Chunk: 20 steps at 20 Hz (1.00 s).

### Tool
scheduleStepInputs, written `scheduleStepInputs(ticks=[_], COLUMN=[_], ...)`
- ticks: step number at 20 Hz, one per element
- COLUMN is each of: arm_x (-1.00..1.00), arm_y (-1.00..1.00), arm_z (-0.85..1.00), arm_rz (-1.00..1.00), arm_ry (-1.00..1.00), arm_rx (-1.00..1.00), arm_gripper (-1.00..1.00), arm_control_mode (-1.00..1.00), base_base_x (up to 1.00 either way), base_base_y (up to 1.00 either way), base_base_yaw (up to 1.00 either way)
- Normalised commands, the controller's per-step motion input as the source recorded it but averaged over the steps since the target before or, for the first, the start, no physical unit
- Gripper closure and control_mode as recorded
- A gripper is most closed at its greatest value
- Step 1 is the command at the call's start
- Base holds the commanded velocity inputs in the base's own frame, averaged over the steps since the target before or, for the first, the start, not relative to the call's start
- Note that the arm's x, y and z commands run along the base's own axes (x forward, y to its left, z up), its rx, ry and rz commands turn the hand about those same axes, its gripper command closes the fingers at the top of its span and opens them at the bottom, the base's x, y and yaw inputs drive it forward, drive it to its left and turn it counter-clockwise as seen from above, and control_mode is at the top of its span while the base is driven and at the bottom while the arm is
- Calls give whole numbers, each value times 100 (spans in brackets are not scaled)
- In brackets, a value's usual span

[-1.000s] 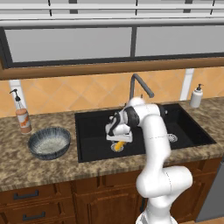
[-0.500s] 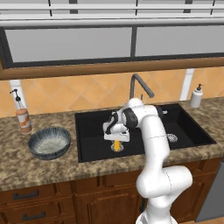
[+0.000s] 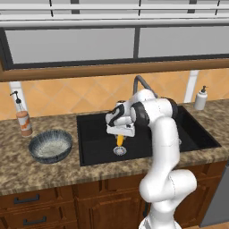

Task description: Pick the corn from the sink and place it in the bowl. Then pick the bowl and place it in the microwave. Then close the microwave door and press the start button.

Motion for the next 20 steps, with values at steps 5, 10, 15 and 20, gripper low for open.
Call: scheduleStepInputs(ticks=[5,10,15,20], arm_x=[-65,-43,-12,-3], arm_y=[39,72,100,100], arm_z=[100,100,100,76], arm_rz=[5,3,6,6], arm_ry=[-3,-4,0,11], arm_rx=[16,3,0,0], arm_gripper=[100,100,100,100], arm_control_mode=[-100,-100,-100,-100], base_base_x=[0,0,0,0], base_base_y=[0,0,0,0], base_base_yaw=[0,0,0,0])
